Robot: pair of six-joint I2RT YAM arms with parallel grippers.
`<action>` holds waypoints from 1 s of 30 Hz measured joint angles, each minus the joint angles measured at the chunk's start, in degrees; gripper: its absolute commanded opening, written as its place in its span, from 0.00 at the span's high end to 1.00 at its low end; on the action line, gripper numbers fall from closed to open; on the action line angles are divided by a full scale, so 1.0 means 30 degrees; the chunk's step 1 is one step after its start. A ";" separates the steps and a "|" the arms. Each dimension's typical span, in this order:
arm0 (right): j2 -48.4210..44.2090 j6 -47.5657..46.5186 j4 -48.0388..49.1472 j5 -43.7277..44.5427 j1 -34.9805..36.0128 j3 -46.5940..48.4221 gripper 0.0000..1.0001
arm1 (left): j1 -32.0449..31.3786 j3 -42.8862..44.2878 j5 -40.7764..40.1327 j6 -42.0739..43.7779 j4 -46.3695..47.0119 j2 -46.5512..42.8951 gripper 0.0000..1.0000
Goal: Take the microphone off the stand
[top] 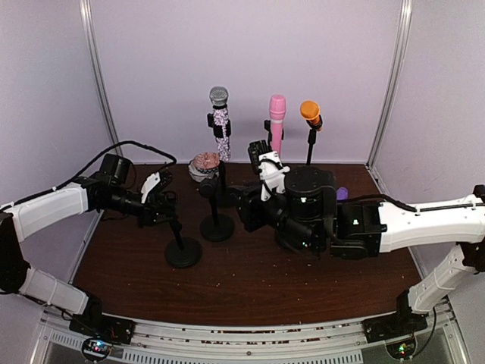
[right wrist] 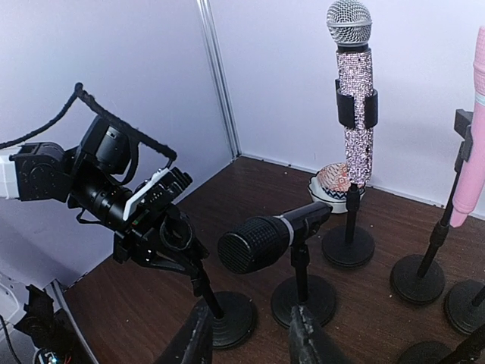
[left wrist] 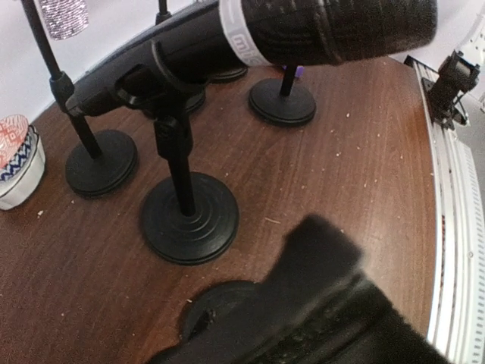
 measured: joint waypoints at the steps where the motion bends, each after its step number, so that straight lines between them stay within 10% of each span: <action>1: 0.0000 -0.0044 -0.0058 0.0066 0.0000 0.0000 0.65 | 0.0015 0.0131 0.0124 0.0087 -0.0138 0.0102 1.00; 26: 0.0000 -0.0503 -0.0794 0.1056 -0.0554 0.0226 0.66 | 0.6943 0.9173 -0.1042 0.4903 -0.2521 0.6987 1.00; 30: 0.0029 -0.0481 -0.1056 0.1188 -0.0597 0.0357 0.55 | 0.7453 0.9865 -0.1078 0.4364 -0.2412 0.7861 0.85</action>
